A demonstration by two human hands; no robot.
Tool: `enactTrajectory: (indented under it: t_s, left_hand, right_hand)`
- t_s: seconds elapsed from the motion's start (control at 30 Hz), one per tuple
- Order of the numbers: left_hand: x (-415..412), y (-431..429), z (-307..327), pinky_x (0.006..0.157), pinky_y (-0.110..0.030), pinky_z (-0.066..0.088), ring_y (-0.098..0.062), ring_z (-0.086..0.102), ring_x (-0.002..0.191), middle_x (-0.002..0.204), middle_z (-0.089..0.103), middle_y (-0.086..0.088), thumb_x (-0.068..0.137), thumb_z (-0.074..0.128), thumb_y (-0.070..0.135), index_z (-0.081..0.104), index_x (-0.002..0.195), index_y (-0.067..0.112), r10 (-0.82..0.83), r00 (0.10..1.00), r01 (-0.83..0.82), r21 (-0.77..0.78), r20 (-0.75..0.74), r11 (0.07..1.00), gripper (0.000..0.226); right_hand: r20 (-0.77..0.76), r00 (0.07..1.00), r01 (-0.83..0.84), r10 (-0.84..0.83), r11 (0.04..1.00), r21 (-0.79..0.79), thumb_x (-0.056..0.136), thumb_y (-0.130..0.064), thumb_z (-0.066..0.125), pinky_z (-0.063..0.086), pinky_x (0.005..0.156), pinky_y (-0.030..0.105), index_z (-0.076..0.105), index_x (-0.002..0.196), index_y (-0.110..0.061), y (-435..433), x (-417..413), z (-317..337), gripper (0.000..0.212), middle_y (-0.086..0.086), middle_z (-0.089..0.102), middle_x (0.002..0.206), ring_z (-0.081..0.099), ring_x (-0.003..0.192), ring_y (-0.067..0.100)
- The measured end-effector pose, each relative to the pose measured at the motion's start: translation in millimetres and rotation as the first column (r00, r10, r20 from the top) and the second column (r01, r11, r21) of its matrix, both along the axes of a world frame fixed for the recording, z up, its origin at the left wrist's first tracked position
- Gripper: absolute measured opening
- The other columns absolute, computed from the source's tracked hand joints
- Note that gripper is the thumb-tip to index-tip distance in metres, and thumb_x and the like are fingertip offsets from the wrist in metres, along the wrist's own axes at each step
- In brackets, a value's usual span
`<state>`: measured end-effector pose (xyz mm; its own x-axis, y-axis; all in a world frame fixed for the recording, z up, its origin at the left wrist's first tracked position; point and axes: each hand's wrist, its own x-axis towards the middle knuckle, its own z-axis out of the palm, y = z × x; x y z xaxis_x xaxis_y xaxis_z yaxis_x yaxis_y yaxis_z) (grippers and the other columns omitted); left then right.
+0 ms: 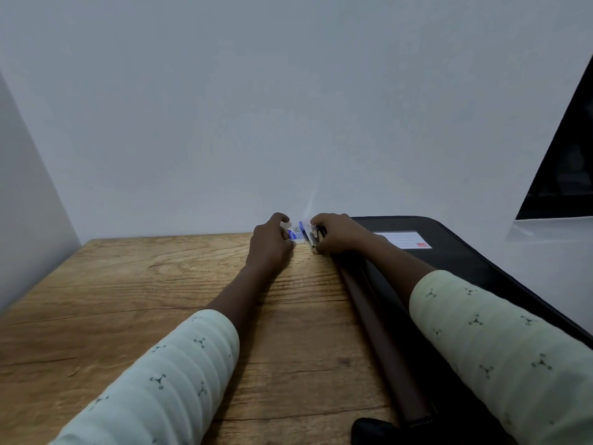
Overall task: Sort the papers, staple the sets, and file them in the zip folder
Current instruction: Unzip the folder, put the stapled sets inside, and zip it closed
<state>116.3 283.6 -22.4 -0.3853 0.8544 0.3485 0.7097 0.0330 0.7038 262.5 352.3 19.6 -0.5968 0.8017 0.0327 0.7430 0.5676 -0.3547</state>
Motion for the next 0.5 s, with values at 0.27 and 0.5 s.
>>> enactTrajectory:
  t_s: [0.27,0.5]
  left_hand:
    - [0,7,-5,0.068,-0.028,0.047,-0.022,0.064,0.088,0.098,0.073,-0.007,0.083,0.061,0.004,0.066,0.114,0.017,0.027,0.999,-0.027,-0.002,-0.039,1.000,0.034]
    - [1,12,-6,0.092,-0.037,0.051,-0.023,0.063,0.104,0.110,0.072,-0.005,0.085,0.069,0.015,0.072,0.110,0.018,0.041,0.996,-0.045,-0.049,-0.079,0.998,0.026]
  right_hand:
    - [0.000,1.000,0.001,-0.001,0.999,0.034,0.081,-0.018,0.072,0.035,0.085,0.023,0.048,0.140,-0.013,0,1,-1,0.064,0.006,0.055,0.138,0.049,0.122,0.022]
    - [-0.021,1.000,-0.017,0.017,1.000,0.024,0.081,-0.016,0.072,0.039,0.079,0.025,0.058,0.127,-0.011,-7,4,-2,0.049,0.006,0.060,0.126,0.054,0.109,0.020]
